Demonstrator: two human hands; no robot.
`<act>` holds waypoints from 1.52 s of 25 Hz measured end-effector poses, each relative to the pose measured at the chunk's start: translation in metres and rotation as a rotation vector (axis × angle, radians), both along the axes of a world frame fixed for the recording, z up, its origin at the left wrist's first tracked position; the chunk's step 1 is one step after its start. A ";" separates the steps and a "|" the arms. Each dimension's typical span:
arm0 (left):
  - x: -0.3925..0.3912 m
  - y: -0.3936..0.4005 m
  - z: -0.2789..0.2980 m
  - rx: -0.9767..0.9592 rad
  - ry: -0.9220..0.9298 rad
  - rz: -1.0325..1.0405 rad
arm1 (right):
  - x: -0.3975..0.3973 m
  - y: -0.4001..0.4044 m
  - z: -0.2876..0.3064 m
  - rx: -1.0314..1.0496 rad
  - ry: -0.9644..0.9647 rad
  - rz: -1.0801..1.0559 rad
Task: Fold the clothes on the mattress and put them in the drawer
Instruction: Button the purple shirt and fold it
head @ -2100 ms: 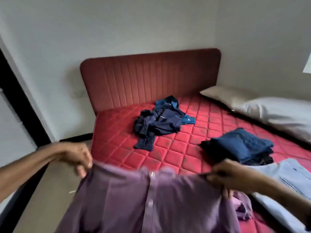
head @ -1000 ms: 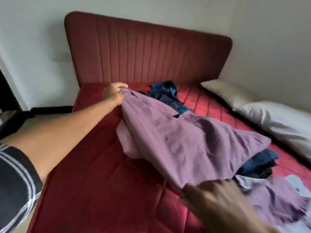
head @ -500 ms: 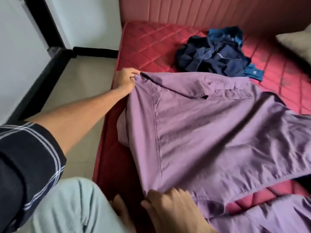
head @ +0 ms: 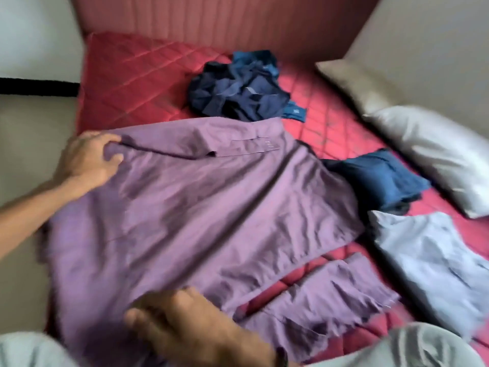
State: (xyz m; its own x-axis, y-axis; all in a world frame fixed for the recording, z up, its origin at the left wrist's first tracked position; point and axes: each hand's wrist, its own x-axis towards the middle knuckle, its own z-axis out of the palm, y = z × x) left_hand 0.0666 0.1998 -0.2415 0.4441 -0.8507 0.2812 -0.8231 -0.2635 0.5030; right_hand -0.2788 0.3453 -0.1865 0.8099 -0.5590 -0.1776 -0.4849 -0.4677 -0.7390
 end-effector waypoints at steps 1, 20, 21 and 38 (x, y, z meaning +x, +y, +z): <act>-0.027 -0.002 0.000 -0.016 0.002 -0.129 | -0.019 -0.020 0.007 -0.041 -0.061 -0.085; -0.492 -0.006 -0.056 0.114 -0.247 -0.605 | -0.311 -0.212 -0.064 -0.219 0.150 -1.225; -0.489 -0.008 -0.054 0.108 -0.220 -0.609 | -0.312 -0.216 -0.060 -0.210 0.155 -1.223; -0.697 -0.072 -0.008 0.506 0.815 -0.408 | -0.521 -0.113 -0.072 -0.530 0.683 -0.785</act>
State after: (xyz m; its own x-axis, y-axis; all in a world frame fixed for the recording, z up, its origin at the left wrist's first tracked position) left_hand -0.6301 0.1282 -0.2493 -0.0087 -0.9139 -0.4059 -0.3571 -0.3763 0.8549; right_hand -0.8000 0.2321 -0.2586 0.0353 -0.9987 -0.0374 -0.9993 -0.0348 -0.0147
